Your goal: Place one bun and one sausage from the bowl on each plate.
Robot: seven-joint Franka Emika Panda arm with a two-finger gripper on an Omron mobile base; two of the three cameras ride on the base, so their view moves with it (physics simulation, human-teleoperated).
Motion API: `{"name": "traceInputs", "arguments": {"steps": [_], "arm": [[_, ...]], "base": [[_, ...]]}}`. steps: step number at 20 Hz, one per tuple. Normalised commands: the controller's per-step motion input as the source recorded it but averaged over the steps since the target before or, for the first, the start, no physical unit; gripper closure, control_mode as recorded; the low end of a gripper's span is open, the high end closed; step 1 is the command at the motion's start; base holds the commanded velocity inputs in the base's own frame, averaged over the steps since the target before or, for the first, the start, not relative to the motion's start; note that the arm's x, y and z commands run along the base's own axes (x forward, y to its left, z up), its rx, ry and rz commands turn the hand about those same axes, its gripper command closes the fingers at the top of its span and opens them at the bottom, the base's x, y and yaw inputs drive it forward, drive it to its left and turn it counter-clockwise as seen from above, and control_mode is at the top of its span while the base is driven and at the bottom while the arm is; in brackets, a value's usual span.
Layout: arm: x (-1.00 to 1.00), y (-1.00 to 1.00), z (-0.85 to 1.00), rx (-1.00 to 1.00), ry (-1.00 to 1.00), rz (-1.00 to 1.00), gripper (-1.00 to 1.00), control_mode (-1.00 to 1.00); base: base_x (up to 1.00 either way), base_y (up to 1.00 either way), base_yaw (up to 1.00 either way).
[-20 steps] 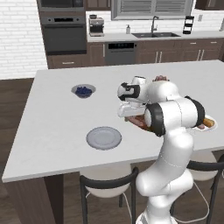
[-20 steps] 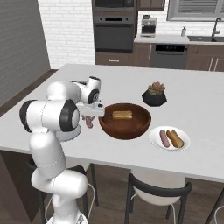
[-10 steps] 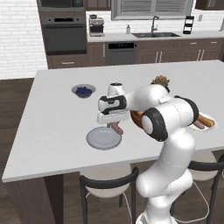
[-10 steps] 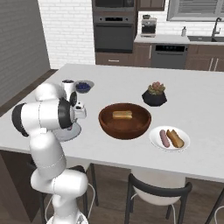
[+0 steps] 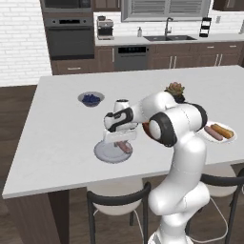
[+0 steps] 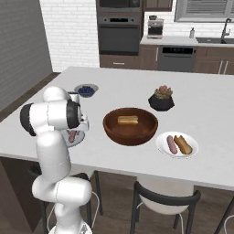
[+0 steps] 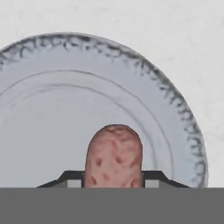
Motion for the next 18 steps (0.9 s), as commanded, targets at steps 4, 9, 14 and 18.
{"name": "traceInputs", "arguments": {"steps": [4,9,14,18], "arm": [[0.00,0.23,-0.19,0.00,0.00,0.00,-1.00,-1.00],[0.13,0.01,0.00,0.00,0.00,-0.01,-1.00,-1.00],[-0.02,-0.17,0.36,0.00,0.00,-0.09,-1.00,-1.00],[-0.21,-0.23,0.63,0.00,0.00,-0.07,-1.00,-1.00]], "base": [[0.00,0.00,0.00],[0.00,0.00,0.00],[0.00,0.00,0.00],[0.00,0.00,0.00]]}}
